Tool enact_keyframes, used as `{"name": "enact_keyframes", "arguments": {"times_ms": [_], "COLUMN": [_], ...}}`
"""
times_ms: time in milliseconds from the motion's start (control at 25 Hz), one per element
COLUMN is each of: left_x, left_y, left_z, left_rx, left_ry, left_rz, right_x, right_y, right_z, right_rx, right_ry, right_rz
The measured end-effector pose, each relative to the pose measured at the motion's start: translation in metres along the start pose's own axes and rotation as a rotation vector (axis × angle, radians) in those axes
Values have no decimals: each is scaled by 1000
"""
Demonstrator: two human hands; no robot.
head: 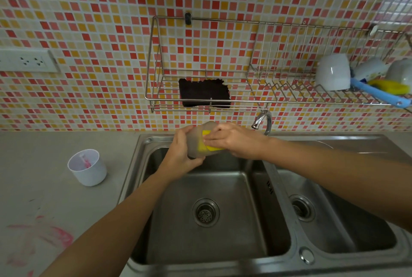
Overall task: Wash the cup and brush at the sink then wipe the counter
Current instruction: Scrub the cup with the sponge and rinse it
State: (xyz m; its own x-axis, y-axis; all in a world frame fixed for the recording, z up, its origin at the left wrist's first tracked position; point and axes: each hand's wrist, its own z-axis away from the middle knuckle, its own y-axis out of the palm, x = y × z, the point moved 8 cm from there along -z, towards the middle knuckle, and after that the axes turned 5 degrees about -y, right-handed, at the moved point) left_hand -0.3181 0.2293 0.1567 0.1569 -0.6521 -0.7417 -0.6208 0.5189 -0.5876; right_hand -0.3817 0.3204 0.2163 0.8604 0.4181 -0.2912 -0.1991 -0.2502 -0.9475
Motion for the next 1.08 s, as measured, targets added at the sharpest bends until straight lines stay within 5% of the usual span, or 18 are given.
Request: {"name": "enact_keyframes", "arguments": {"times_ms": [120,280,520,640,840,920,1080], "left_x": [-6,-15,-18,-19,-10,-15,-19], "left_y": [-1,6,11,10,24,21,14], "left_z": [4,8,8,8,2,3,3], "left_rx": [-75,-87,-191,-203,243,215,-6], "left_ry": [58,89,61,80,-37,15,20], "left_rz": [-46,-11,-52,-48,82,25,-57], "right_x": [4,13,1,8,25,26,14], "right_y": [15,3,26,16,9,7,24], "right_z": [6,11,9,5,14,8,4], "right_rx": [140,76,177,130,78,63,232], "right_ry": [167,-99,363,79,-281,-185,303], "right_rz": [-270,182,-310,-61,391,325,-275]}}
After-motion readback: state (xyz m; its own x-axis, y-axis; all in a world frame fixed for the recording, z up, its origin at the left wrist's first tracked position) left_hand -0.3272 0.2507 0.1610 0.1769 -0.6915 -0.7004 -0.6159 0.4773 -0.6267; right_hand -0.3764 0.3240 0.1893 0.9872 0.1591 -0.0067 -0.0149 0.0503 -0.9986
